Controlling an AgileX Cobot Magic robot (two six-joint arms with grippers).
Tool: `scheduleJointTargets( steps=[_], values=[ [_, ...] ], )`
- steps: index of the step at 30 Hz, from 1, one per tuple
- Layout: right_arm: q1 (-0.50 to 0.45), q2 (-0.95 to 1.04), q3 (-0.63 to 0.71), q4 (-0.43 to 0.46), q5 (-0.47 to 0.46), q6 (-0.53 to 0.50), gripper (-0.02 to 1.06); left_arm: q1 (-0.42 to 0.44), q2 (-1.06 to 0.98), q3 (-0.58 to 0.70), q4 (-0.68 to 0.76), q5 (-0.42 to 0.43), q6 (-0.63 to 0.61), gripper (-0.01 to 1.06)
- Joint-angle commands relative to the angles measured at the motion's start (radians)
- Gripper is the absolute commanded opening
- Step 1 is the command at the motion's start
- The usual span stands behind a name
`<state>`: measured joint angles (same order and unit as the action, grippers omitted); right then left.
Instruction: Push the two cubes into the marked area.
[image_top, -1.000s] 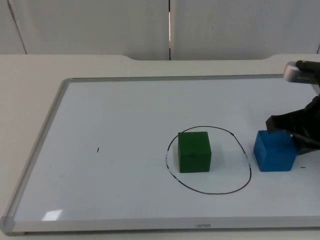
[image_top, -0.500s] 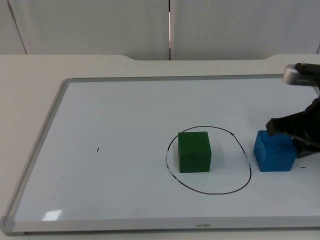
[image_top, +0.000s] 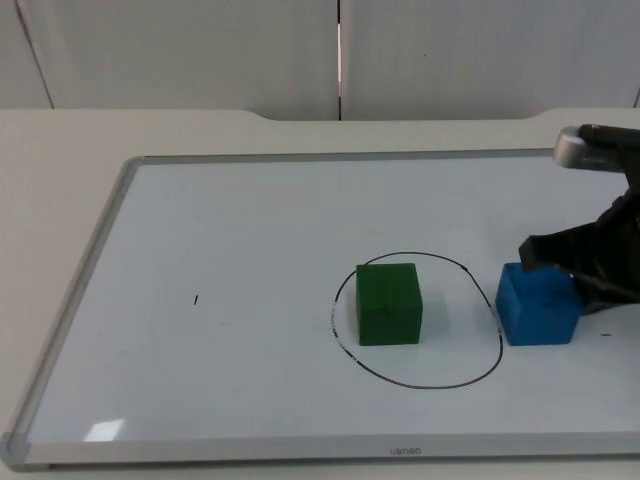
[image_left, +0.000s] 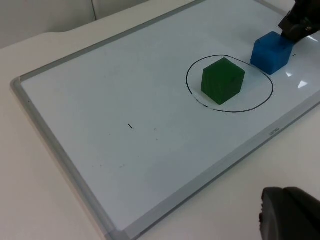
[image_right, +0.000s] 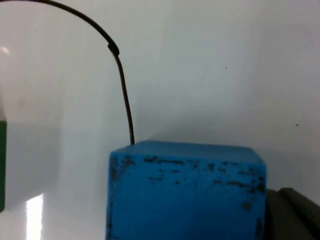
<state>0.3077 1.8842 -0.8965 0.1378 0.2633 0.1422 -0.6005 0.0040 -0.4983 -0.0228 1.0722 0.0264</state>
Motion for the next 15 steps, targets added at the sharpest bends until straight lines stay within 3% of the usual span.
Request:
scheduleJointTargets(
  steps=[1, 15],
  values=[
    [0.008, -0.004, -0.004, -0.004, 0.012, 0.004, 0.0, -0.004, -0.004, 0.004, 0.005, 0.004, -0.006, 0.0],
    [0.032, -0.004, -0.004, 0.024, -0.006, 0.0, 0.0, -0.004, -0.004, 0.004, 0.005, 0.004, -0.006, 0.0]
  ],
)
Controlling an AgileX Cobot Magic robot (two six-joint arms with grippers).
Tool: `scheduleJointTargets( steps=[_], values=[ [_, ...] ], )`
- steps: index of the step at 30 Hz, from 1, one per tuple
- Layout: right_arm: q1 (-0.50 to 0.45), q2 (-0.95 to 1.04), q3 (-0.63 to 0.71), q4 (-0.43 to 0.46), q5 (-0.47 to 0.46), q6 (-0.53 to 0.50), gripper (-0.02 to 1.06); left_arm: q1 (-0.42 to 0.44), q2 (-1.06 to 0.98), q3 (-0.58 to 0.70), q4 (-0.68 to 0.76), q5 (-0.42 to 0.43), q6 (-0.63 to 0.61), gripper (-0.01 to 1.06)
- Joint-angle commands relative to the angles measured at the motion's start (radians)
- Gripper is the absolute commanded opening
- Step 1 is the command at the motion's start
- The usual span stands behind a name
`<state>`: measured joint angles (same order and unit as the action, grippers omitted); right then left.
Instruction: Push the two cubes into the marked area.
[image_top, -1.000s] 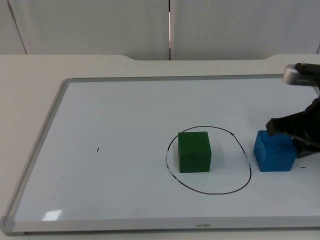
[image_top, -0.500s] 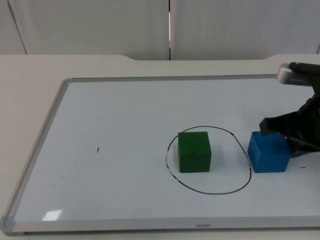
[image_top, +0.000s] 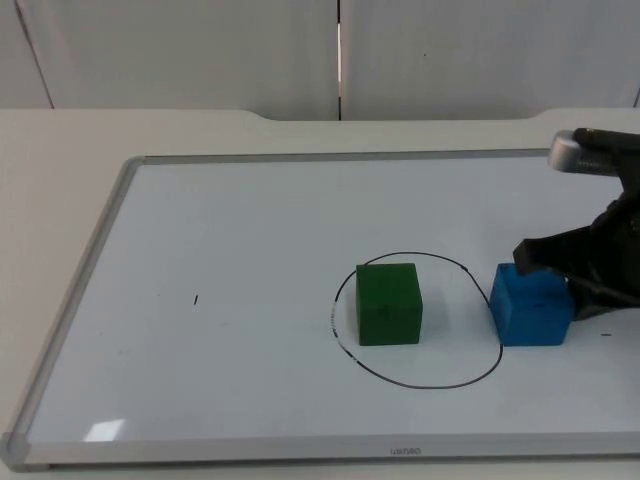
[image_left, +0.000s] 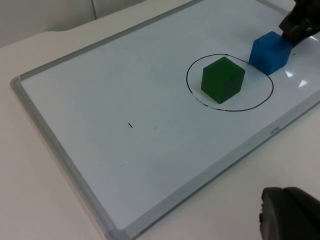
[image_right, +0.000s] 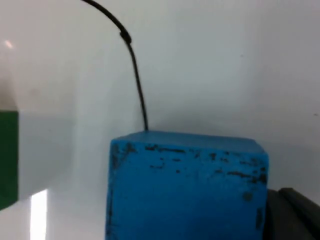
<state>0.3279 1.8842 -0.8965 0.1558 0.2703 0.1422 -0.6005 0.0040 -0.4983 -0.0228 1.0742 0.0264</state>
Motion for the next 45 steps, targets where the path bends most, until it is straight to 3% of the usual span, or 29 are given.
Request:
scheduleJointTargets(
  steps=[1, 22, 31, 45],
  values=[
    [0.019, -0.004, -0.004, 0.006, -0.021, 0.0, 0.0, -0.004, -0.004, 0.004, 0.005, 0.002, -0.006, 0.0],
    [0.083, -0.004, -0.004, 0.007, -0.065, 0.047, 0.0, -0.004, -0.004, 0.004, 0.005, 0.002, -0.006, 0.0],
    [0.136, -0.004, -0.004, 0.007, -0.14, 0.078, 0.0, -0.004, -0.004, 0.004, 0.005, 0.002, -0.006, 0.0],
    [0.155, -0.004, -0.004, 0.007, -0.133, 0.078, 0.0, -0.004, -0.004, 0.004, 0.005, 0.002, -0.006, 0.0]
  ],
)
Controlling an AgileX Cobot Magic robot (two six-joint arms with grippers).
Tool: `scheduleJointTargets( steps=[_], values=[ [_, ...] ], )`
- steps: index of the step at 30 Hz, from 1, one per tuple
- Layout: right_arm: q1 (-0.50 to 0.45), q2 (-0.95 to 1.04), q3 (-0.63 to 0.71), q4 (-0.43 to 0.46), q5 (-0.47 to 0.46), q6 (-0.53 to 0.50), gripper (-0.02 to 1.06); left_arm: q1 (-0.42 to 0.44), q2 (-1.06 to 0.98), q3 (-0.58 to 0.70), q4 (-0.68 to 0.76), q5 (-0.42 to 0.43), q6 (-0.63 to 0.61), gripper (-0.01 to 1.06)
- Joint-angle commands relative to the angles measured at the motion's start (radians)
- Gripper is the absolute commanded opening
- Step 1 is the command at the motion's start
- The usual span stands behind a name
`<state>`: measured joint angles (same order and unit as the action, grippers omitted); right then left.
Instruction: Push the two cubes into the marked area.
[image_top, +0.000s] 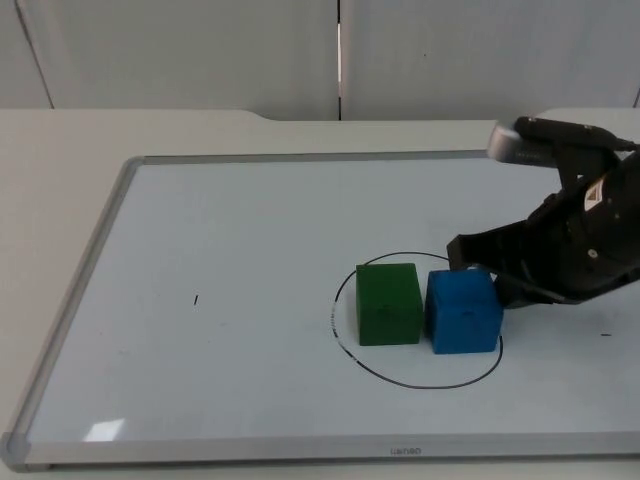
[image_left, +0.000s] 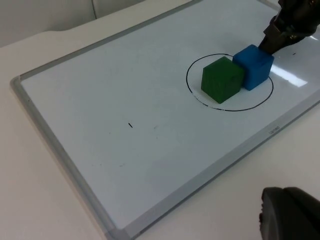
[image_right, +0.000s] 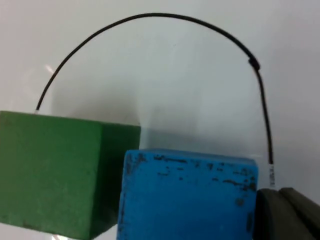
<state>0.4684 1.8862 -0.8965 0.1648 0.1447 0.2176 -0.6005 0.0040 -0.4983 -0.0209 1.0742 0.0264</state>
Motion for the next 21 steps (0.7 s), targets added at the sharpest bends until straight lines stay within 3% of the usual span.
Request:
scheduleJointTargets(
  steps=[1, 12, 21],
  values=[
    [0.015, -0.006, -0.004, -0.002, -0.008, 0.002, 0.0, -0.004, -0.004, 0.004, 0.003, 0.002, -0.006, 0.0],
    [0.018, -0.006, -0.004, -0.033, -0.01, -0.005, 0.0, -0.004, -0.004, 0.004, 0.003, 0.002, -0.006, 0.0],
    [0.018, -0.087, -0.004, -0.165, 0.094, -0.005, 0.0, -0.004, -0.004, 0.004, 0.003, 0.002, -0.006, 0.0]
  ],
)
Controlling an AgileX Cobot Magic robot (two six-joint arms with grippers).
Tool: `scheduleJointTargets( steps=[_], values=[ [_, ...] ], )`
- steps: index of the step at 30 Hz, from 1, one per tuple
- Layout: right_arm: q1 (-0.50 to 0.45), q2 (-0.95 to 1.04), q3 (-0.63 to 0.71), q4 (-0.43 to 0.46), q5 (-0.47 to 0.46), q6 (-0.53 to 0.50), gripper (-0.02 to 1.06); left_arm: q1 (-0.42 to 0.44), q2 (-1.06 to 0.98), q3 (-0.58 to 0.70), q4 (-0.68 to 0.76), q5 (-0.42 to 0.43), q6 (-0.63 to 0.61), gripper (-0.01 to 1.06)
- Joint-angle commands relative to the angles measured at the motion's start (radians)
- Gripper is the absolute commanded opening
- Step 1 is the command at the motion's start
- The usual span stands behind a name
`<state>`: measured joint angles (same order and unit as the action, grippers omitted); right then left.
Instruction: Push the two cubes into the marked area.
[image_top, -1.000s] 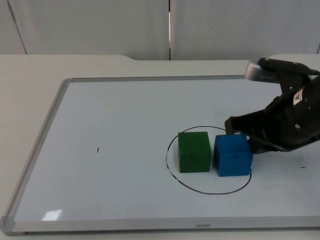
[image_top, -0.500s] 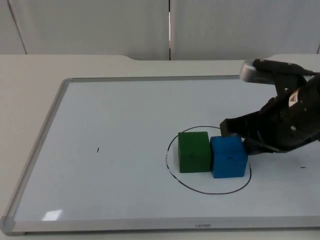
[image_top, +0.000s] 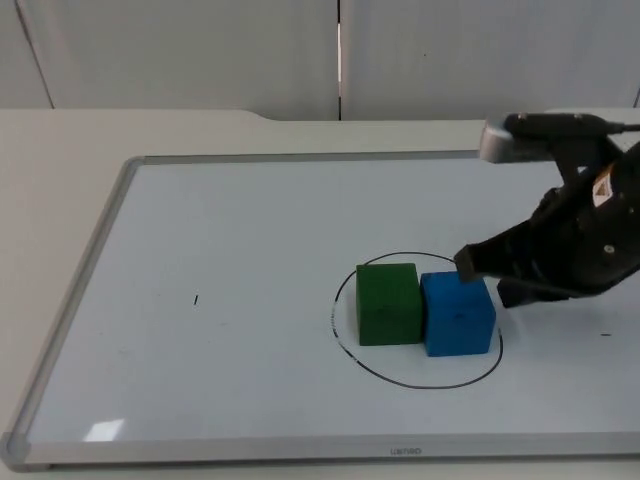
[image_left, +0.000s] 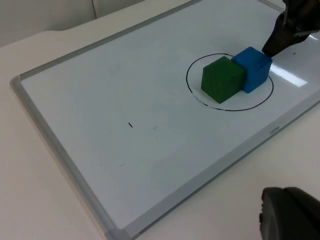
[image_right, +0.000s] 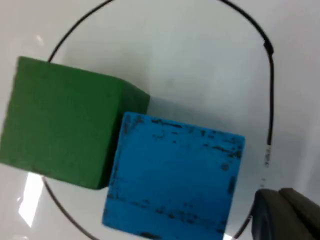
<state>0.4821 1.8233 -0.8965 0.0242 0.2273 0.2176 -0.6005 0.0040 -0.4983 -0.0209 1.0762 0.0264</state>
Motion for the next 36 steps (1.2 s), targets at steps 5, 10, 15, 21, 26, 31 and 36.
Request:
scheduleJointTargets(
  steps=[5, 10, 15, 21, 26, 31, 36],
  values=[
    [0.005, -0.166, -0.004, -0.076, 0.054, -0.005, 0.0, -0.004, -0.004, 0.004, 0.003, 0.0, -0.006, 0.0],
    [0.005, -0.344, -0.004, -0.1, 0.103, -0.009, 0.0, -0.004, -0.004, 0.004, 0.003, 0.0, -0.006, 0.0],
    [0.005, -0.558, -0.004, -0.102, 0.161, -0.053, 0.0, -0.004, -0.004, 0.004, 0.003, 0.0, -0.006, 0.0],
    [0.005, -0.76, -0.002, -0.102, 0.232, -0.08, 0.0, -0.004, -0.004, 0.004, 0.003, 0.0, -0.006, 0.0],
    [0.005, -0.912, 0.015, -0.102, 0.321, -0.08, 0.0, -0.004, -0.004, 0.004, 0.003, 0.0, -0.006, 0.0],
    [0.005, -1.031, 0.088, -0.102, 0.332, -0.08, 0.0, -0.004, -0.004, 0.004, 0.003, 0.0, -0.006, 0.0],
    [0.005, -1.161, 0.183, -0.102, 0.339, -0.08, 0.0, -0.004, -0.004, 0.004, 0.003, 0.0, -0.006, 0.0]
  ],
)
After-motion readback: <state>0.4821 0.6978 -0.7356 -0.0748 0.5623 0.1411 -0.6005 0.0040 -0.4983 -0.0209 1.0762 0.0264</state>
